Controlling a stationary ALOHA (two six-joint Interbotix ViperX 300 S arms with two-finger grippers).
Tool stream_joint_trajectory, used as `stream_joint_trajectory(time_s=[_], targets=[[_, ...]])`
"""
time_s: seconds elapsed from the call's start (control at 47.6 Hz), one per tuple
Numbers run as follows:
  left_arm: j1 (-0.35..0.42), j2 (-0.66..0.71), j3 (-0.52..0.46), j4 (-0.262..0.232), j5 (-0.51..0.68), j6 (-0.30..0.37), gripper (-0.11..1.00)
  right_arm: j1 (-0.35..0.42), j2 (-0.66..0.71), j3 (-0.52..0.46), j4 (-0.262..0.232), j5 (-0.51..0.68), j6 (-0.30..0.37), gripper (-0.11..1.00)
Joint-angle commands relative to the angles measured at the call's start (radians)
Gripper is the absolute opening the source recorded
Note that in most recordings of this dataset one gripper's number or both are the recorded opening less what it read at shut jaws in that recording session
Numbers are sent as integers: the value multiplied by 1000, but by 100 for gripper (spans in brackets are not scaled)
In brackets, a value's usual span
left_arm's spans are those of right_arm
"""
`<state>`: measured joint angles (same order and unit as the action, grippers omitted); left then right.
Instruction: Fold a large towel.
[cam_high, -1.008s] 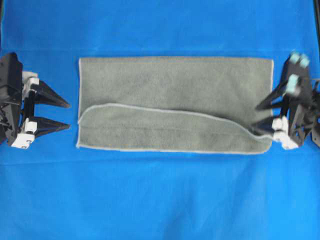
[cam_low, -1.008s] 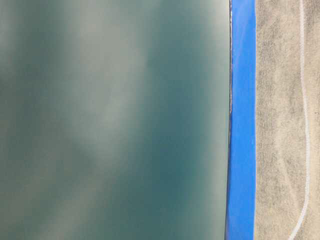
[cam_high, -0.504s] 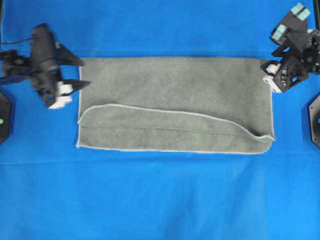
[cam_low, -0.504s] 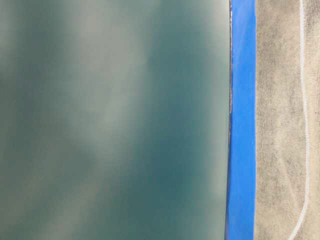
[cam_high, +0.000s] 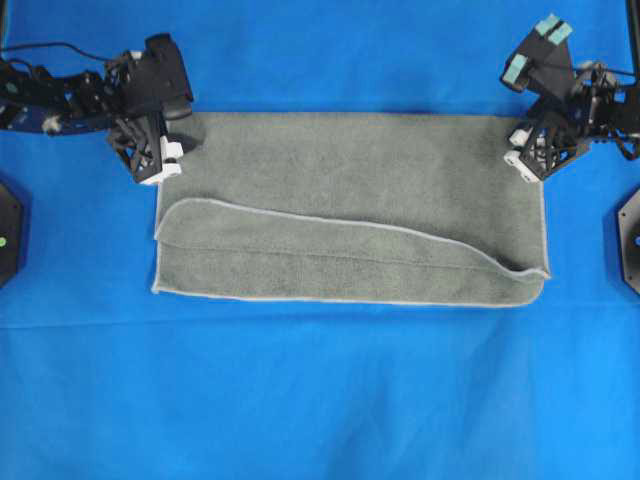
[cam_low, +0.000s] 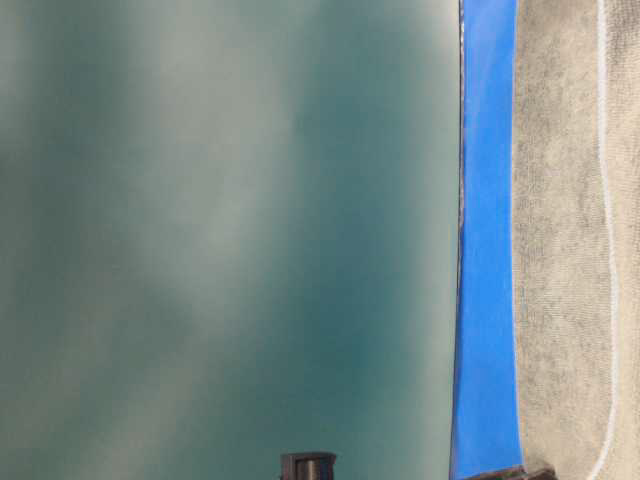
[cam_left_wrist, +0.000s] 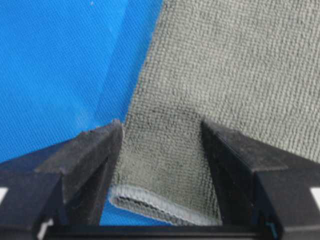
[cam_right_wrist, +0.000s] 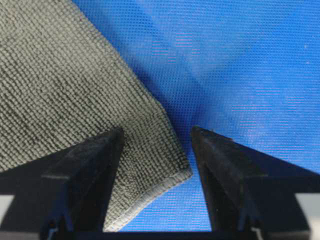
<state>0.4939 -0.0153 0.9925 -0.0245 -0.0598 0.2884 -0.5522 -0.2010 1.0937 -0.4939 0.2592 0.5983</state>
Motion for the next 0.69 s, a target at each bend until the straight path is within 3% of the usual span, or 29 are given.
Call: stream_joint_trajectory(time_s=[0.0,0.042,0.168,0.231,0.42,0.672], targets=[[-11,-5,-8,0,18,44,58,2,2,0,-5,-9,2,59],[-18,-6,-9,0,37,52,50,8,-2,2,-3,-6,-2,52],[-29,-3,-20,0,91,35,17,17,-12,6,-3,-9,0,16],[-29,-5,-26,0,118,28,4,23,-25,6,0,-6,2,4],[-35,-71,-61,-3,259,3,3,52,-147,-8,20,54,3,4],[-135,-288,-190,-3,541,-92,3,178,-459,-95,40,311,3,4]])
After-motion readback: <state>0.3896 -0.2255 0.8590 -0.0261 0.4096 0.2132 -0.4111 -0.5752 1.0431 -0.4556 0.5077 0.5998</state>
